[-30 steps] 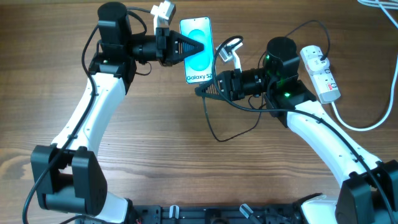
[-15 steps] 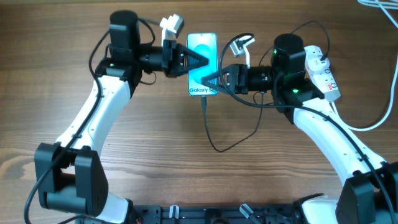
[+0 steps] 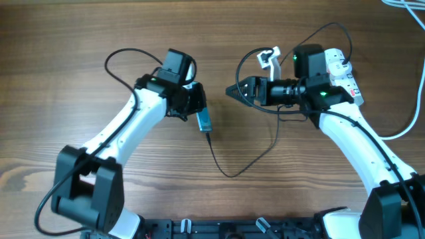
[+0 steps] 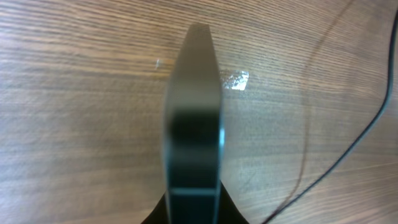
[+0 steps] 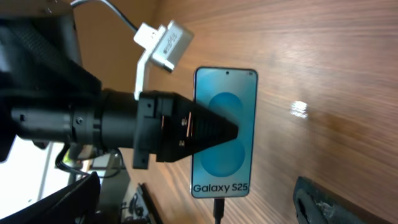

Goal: Plug charger to phone and switch on socket

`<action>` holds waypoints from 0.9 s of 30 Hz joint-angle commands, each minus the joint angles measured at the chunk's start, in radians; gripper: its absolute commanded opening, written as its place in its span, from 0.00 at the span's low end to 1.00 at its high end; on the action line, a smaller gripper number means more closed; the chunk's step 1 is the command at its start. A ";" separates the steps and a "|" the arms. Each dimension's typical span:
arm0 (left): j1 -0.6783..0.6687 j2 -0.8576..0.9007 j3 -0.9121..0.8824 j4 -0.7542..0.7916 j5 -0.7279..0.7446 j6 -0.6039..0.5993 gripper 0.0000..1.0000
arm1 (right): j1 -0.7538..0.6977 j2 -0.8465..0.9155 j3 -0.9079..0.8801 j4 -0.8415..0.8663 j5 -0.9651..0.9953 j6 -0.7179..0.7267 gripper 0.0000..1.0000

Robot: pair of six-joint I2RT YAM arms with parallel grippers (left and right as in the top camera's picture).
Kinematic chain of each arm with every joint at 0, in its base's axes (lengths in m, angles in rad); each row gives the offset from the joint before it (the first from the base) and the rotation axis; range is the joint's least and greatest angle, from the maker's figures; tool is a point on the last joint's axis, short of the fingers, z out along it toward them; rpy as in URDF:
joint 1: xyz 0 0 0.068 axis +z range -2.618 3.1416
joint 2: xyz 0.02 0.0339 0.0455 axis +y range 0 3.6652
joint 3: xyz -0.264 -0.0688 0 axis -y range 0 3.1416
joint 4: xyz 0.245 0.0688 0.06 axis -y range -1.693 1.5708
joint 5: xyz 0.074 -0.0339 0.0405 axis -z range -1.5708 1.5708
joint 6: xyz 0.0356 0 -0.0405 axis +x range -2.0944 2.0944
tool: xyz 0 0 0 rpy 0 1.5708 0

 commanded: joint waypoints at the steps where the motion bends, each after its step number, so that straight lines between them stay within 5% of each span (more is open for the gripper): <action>1: 0.002 0.047 0.002 0.086 0.178 -0.012 0.04 | -0.016 -0.011 0.037 -0.078 0.010 -0.149 1.00; 7: 0.187 0.045 0.008 0.433 1.082 -0.022 0.04 | -0.034 -0.011 0.037 -0.073 -0.304 -0.214 1.00; 11: 0.215 0.045 0.008 0.480 1.187 -0.049 0.04 | -0.031 -0.011 0.025 -0.059 -0.365 -0.162 0.98; 17: 0.182 0.044 0.008 0.745 1.231 -0.209 0.04 | -0.031 -0.011 -0.002 -0.043 -0.359 -0.115 0.82; 22: 0.145 0.044 0.008 0.785 1.231 -0.211 0.04 | -0.029 -0.011 -0.002 0.090 -0.379 0.035 0.66; 27: 0.144 0.044 0.008 0.967 1.231 -0.379 0.04 | 0.019 -0.011 -0.002 0.159 -0.381 0.099 0.56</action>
